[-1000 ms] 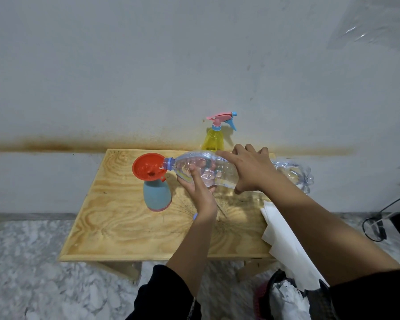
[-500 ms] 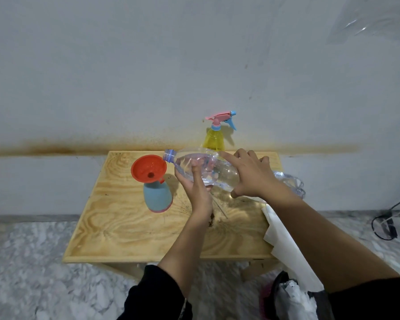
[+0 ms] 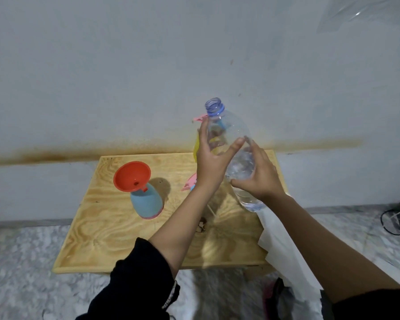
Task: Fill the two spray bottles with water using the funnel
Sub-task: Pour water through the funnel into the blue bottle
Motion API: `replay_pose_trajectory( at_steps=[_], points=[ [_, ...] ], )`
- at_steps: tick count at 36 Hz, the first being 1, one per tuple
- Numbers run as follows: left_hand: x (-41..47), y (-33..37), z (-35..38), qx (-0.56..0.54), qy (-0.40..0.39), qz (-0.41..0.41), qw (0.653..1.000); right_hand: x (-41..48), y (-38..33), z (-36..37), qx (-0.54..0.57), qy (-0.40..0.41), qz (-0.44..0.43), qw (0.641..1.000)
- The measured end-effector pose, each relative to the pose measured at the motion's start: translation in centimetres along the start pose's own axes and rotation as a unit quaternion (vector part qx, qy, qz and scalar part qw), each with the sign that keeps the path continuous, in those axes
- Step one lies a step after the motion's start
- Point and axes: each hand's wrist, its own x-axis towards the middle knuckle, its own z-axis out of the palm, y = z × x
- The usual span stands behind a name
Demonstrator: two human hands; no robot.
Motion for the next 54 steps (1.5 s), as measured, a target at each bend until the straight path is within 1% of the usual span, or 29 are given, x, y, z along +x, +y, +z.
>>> replay_pose_trajectory(
  at_steps=[2,6,11,15,19,25,29,32,36,38,41,43,46,50,54],
  points=[
    [0.4,0.0,0.8,0.015,-0.019,0.017,1.0,0.3,0.6,0.1,0.036,0.016,0.0,0.999],
    [0.9,-0.1,2.0,0.052,-0.034,0.007,0.998,1.1,2.1,0.4,0.083,0.031,-0.007,0.996],
    [0.9,-0.5,3.1,0.107,-0.045,0.013,0.993,1.1,2.9,0.4,0.157,0.03,-0.015,0.987],
    [1.0,-1.0,3.8,0.129,-0.047,0.012,0.991,1.1,2.9,0.4,0.182,0.032,-0.018,0.983],
    [1.0,-1.4,4.2,0.139,-0.051,0.015,0.989,1.3,3.5,0.5,0.161,0.038,-0.018,0.986],
    [0.8,-1.6,4.5,0.149,-0.06,0.029,0.987,1.3,3.9,1.0,0.068,0.073,-0.033,0.994],
    [0.2,-1.6,4.6,0.161,-0.115,0.044,0.979,1.1,4.7,1.2,0.088,0.062,0.014,0.994],
    [0.0,-1.7,4.8,0.169,-0.132,0.053,0.975,0.8,5.1,1.2,0.089,0.064,0.036,0.993],
    [0.0,-1.7,4.7,0.168,-0.14,0.045,0.975,0.5,4.7,1.2,0.078,0.083,0.009,0.993],
    [0.0,-1.6,4.4,0.171,-0.156,0.045,0.972,0.3,4.7,1.3,0.069,0.096,-0.005,0.993],
    [0.0,-1.7,3.8,0.173,-0.184,0.046,0.966,-0.2,5.1,1.7,0.029,0.109,-0.017,0.993],
    [-0.1,-1.7,3.6,0.177,-0.198,0.044,0.963,-0.5,4.9,1.6,0.017,0.103,-0.012,0.994],
    [-0.2,-1.3,3.6,0.188,-0.202,0.042,0.96,-0.6,4.2,1.0,0.037,0.067,0.028,0.997],
    [-0.2,-0.6,3.5,0.23,-0.181,0.058,0.954,-0.4,4.3,0.5,0.023,0.039,0.056,0.997],
    [-0.5,0.2,3.1,0.293,-0.158,0.087,0.939,-0.8,4.5,0.6,0.024,0.029,0.073,0.997]
  ],
)
